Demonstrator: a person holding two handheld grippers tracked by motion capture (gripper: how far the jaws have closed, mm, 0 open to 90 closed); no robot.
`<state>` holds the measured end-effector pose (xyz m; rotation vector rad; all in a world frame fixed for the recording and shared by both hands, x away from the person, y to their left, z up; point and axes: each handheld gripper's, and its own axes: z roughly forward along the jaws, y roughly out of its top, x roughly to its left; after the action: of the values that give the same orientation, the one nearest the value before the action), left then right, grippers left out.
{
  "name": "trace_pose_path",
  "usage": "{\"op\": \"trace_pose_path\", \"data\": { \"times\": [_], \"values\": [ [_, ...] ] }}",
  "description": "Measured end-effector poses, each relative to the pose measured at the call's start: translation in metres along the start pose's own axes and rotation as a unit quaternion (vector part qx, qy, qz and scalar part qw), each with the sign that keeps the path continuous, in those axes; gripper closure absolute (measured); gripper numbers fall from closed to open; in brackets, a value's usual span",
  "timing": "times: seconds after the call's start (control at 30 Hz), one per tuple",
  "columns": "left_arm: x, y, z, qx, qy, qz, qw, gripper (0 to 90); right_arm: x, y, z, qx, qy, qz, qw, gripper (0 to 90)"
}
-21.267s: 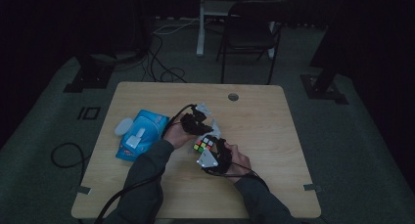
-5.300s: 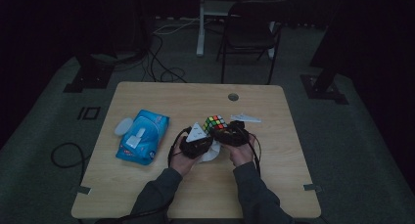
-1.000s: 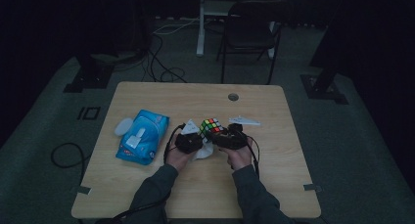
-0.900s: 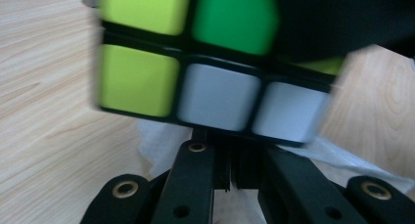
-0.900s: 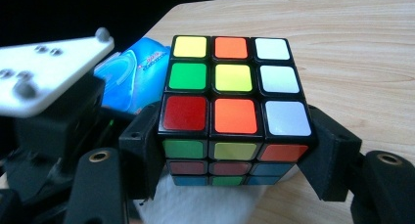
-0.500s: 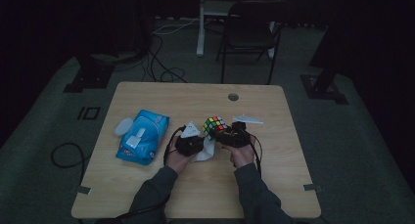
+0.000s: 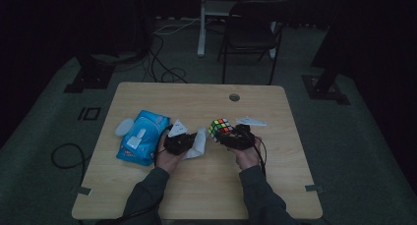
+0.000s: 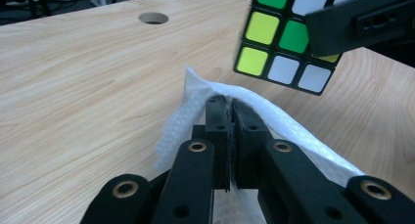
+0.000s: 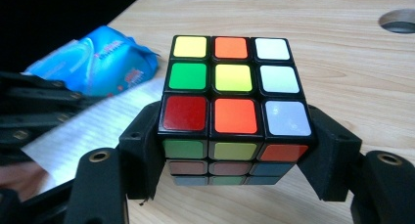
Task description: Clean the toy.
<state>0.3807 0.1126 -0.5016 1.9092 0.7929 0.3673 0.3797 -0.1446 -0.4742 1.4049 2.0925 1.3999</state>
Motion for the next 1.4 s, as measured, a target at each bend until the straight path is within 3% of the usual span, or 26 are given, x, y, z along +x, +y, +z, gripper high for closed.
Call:
{"op": "trace_pose_path", "data": {
  "times": [0.4,0.97,1.4],
  "values": [
    [0.005,-0.003,-0.010,0.007,0.038,0.001,0.9993,87.4,-0.008,-0.008,0.000,0.011,-0.030,-0.026,0.9992,34.1],
    [0.009,-0.009,-0.017,0.014,0.062,-0.005,0.9980,86.2,-0.017,-0.015,0.000,0.020,-0.055,-0.056,0.9967,34.2],
    [0.013,-0.016,-0.023,0.021,0.081,-0.010,0.9964,85.4,-0.022,-0.026,0.006,0.042,-0.075,-0.077,0.9933,34.1]
  ]
}}
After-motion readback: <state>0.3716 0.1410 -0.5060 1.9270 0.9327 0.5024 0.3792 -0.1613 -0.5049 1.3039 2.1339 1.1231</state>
